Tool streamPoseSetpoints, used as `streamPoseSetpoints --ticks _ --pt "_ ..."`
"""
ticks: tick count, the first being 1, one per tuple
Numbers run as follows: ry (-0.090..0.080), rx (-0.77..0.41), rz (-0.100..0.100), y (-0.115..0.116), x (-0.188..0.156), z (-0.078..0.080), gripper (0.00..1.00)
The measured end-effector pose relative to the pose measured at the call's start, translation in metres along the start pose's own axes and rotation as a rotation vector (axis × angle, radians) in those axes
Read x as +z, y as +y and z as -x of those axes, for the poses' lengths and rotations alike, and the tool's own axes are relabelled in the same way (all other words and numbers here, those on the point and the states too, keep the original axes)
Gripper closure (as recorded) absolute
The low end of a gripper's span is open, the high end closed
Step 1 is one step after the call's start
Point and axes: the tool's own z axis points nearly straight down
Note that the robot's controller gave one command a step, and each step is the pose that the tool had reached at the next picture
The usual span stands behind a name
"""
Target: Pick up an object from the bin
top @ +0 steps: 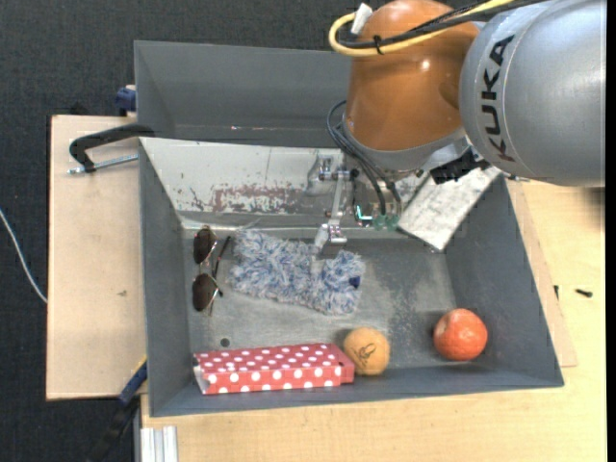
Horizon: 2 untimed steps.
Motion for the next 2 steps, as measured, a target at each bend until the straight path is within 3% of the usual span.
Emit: streamPoseSetpoints --ticks 1,2 --pt "-0.018 0.002 0.002 0.003 0.006 0.006 0.0" --pt "-0.012 -0.003 0.002 0.019 0.07 0.017 0.0"
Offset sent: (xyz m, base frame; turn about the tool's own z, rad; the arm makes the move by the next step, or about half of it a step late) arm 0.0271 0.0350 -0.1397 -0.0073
